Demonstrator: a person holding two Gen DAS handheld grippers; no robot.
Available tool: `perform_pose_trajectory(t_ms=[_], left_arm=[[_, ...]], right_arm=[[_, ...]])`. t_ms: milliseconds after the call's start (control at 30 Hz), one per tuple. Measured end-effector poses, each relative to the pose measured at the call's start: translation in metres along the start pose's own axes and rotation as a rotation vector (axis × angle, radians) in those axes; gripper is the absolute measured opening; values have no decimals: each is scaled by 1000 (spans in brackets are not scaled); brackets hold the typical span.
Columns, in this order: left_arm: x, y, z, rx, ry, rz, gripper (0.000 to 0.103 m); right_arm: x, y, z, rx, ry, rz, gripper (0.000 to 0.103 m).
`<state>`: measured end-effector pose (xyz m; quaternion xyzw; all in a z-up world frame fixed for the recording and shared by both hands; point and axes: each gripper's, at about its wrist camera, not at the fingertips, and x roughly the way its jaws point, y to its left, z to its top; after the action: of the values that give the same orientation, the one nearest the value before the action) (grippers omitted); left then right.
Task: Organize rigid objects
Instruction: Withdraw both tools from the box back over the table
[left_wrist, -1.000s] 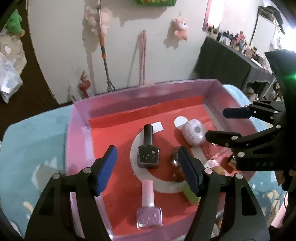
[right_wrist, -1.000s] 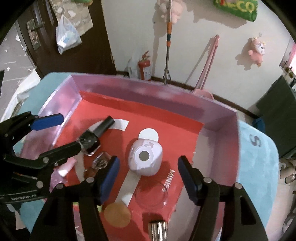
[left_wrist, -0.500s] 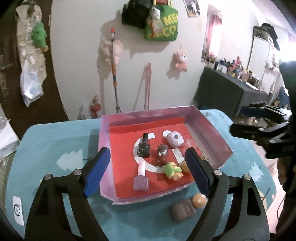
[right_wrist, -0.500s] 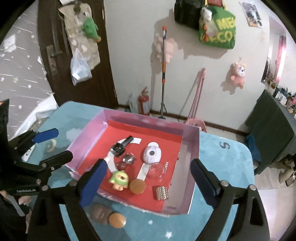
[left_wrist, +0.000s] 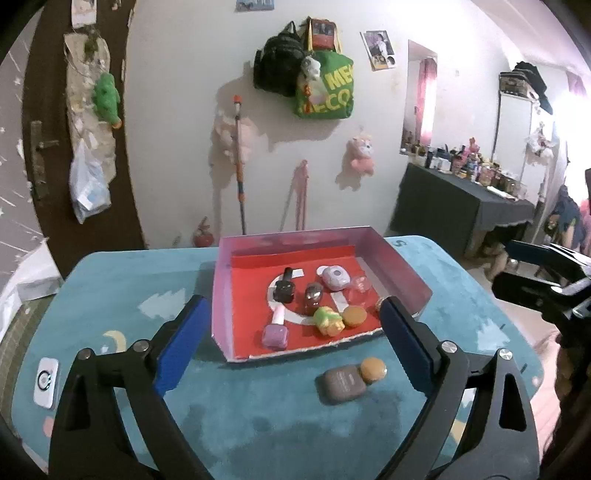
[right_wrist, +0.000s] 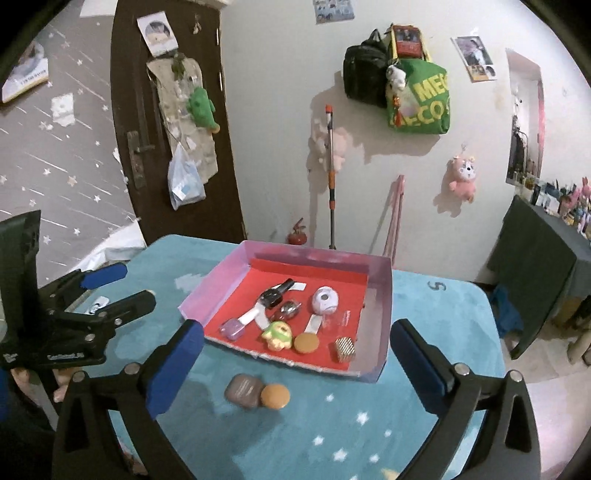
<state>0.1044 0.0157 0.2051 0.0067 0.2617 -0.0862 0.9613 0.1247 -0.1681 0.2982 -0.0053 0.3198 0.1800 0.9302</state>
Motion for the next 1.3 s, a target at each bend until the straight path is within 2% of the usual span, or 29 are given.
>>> perform_pose_trajectory(t_ms=[267,500,667,767,900,1300], left_arm=[[-11,-11,-48,-33,-31,6,95],[10,-14,-93,-55,20,38,95],[28,-12,-115,-71,73,32,95],[38,-11,-122,-86,103,27,95],[50,-14,-130,-77,146,30,95],[67,-15,-134,-88,202,23,95]], right_arm=[[-12,7,-55,10,-28,-85,103],[11,3,-109,61,7,-104,103],[37,-5,-138,105,57,-100,103],[46,-11,-144,148,81,-84,103],[52,-14,-149,143,92,-115,103],[67,-27,-153,194,144,-97,103]])
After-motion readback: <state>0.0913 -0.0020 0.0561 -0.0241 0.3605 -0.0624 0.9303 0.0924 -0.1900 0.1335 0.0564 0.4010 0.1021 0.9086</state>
